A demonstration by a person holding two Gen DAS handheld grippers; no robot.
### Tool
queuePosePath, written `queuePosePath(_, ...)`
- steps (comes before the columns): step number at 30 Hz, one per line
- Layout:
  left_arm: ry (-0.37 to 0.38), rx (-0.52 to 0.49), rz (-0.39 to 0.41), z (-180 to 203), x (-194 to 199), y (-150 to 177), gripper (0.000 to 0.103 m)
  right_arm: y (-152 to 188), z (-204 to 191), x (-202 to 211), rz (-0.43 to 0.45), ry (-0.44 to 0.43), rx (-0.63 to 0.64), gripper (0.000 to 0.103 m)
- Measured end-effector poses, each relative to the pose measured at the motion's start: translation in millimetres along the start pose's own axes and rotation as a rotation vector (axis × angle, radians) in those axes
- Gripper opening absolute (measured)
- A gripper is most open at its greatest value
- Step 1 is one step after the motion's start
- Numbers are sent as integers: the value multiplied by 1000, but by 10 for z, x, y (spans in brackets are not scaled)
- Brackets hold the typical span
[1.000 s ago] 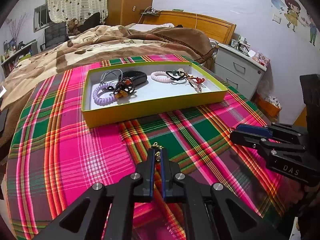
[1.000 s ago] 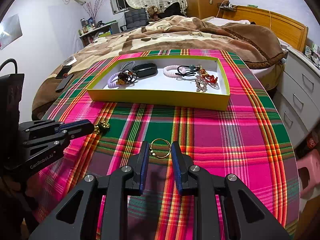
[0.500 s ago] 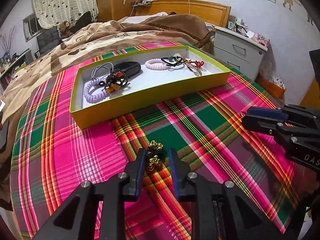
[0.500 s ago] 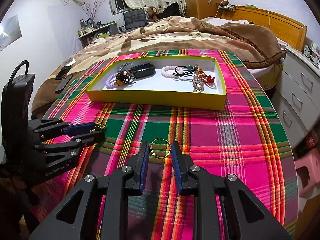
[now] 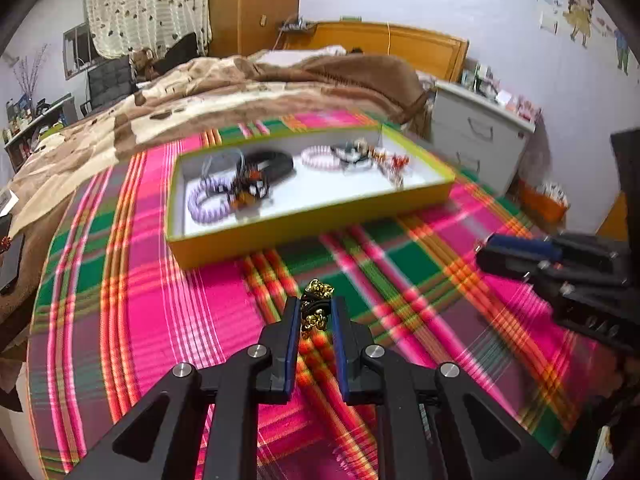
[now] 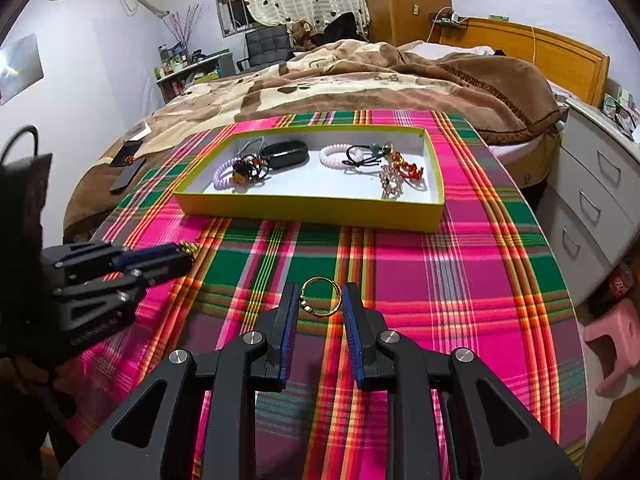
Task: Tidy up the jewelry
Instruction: 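Carry the gold charm and gold ring with both grippers into the yellow box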
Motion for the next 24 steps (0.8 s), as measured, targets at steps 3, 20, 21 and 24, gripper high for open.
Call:
queuePosePath(3,6,6,46,4,119,-131,15,-61,-13,26,11,3,8,23)
queuePosePath(20,19,-17,92,-96,-127,-714,15,-592,110,-157,54,13,21,23)
queuePosePath(21,21,-20,90,-102,-161,-742,15,-624,123,-195,51,13,24,23)
queuePosePath(24,24,-29,80,-132,-288,-827,15,-707,162,-317,42,15,30,23)
Point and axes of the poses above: each gripper's, at about its wrist camera, not at the fingertips, and x roughly against the way its jaws point, z to its right, y to its underside, the point moved 7 cm from there along -x, roughly the way its jaws point, and after that the axes turned 1 degree about -x, right-handed, at the moved point
